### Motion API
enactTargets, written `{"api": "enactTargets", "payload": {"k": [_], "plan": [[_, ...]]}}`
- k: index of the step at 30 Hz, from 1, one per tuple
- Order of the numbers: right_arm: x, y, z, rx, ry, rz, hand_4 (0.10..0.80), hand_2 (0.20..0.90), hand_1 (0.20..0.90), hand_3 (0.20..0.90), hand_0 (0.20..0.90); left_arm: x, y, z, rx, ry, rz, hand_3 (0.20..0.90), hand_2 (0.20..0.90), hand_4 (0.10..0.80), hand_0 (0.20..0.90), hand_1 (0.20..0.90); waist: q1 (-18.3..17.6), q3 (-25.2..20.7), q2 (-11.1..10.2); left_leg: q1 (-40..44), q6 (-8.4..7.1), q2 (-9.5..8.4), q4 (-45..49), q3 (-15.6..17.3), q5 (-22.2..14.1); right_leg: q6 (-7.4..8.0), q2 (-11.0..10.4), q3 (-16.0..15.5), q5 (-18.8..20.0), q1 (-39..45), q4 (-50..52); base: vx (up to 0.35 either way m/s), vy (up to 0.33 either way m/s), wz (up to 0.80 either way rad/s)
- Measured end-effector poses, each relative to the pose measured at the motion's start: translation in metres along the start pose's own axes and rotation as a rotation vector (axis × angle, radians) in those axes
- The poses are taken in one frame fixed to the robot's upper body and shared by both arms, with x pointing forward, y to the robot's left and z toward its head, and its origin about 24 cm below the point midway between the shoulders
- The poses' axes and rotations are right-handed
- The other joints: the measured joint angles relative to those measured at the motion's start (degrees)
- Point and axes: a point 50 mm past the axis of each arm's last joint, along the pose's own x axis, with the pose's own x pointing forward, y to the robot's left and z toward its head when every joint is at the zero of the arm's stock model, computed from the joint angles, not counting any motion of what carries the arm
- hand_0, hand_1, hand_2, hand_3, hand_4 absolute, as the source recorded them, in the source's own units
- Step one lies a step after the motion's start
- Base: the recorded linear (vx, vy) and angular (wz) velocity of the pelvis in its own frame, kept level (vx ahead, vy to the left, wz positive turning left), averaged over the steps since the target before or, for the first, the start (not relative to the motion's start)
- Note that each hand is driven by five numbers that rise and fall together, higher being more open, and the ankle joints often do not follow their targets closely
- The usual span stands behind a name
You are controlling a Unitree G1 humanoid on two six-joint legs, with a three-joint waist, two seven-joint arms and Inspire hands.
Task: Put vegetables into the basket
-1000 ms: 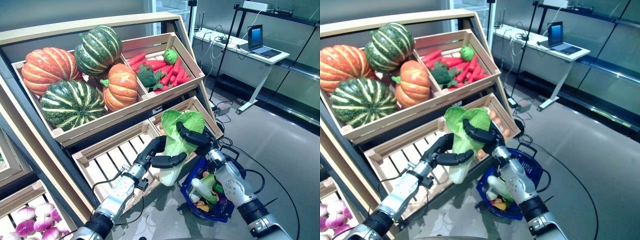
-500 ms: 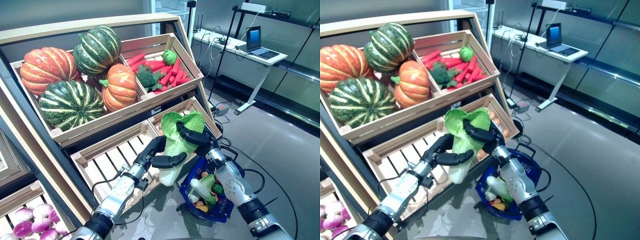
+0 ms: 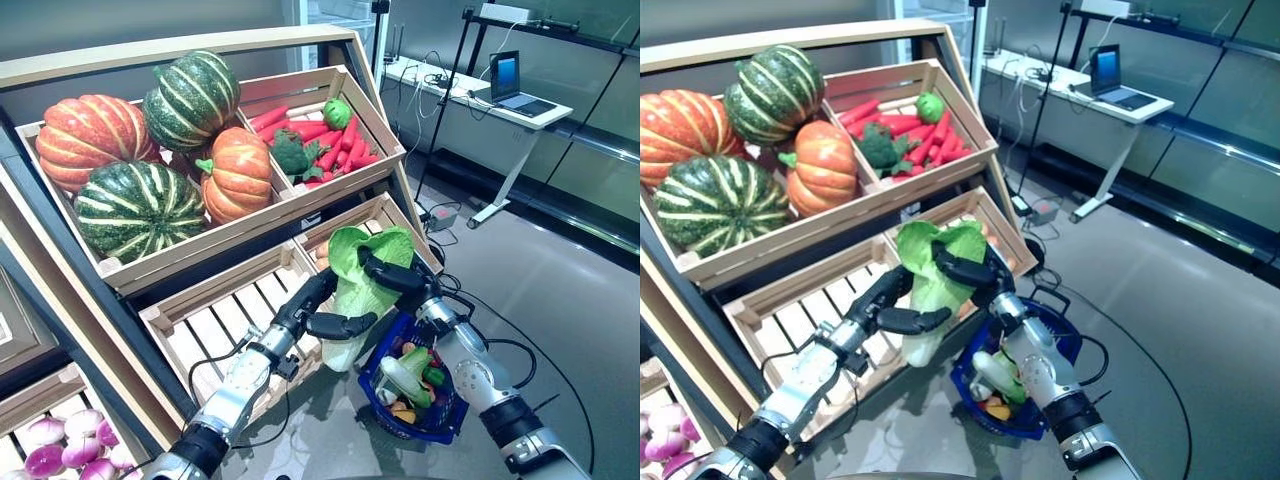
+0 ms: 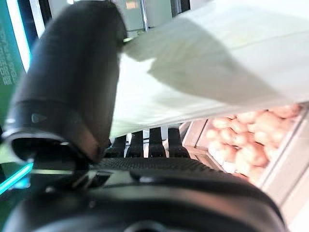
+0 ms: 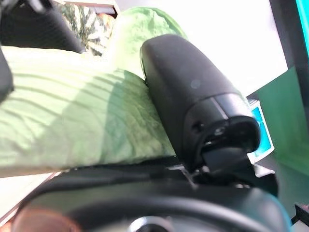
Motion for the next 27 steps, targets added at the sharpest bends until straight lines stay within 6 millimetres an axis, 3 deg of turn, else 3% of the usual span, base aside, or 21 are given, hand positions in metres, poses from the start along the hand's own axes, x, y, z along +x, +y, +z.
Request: {"api": "enactTargets", "payload": {"k": [6,15,22,27], "plan": [[-0.003,-0.005,0.001,0.004,-0.010,-0.021,0.400,0.300,0.300,0.300,0.300,0.000,-0.001,-0.002,-0.012,0.008,-0.003,0.900,0.900,0.800,0.900,0.900,-0.1,0.0,0.1,0.0,0.02,0.03,0.0,0.2,0.0,0.00,0.0,0.2,0.0,-0.1,0.0,0.000,0.000,0.00],[-0.024,-0.027,0.002,0.021,-0.046,-0.133,0.400,0.300,0.300,0.300,0.300,-0.008,-0.009,-0.014,-0.084,0.038,0.028,0.900,0.900,0.800,0.900,0.900,-0.1,0.1,0.4,-0.1,0.05,0.11,0.0,0.8,-0.1,-0.01,0.1,0.7,0.0,-0.6,0.0,-0.005,-0.009,-0.03],[-0.065,-0.078,0.038,-0.147,-0.113,-0.360,0.400,0.300,0.300,0.300,0.300,-0.044,0.038,-0.035,-0.137,0.132,0.299,0.900,0.900,0.800,0.900,0.900,-0.2,0.2,0.5,-0.2,-0.02,0.38,0.0,1.2,-0.1,-0.01,0.1,1.1,0.0,-1.0,-0.2,-0.006,-0.006,-0.03],[-0.086,-0.098,0.046,-0.191,-0.102,-0.479,0.400,0.300,0.300,0.300,0.300,-0.052,0.050,-0.035,-0.136,0.136,0.349,0.900,0.900,0.800,0.900,0.900,-0.2,0.3,0.3,-0.4,-0.04,0.43,0.0,1.3,-0.1,0.00,0.2,1.2,0.0,-1.1,-0.2,0.000,0.000,0.00]]}}
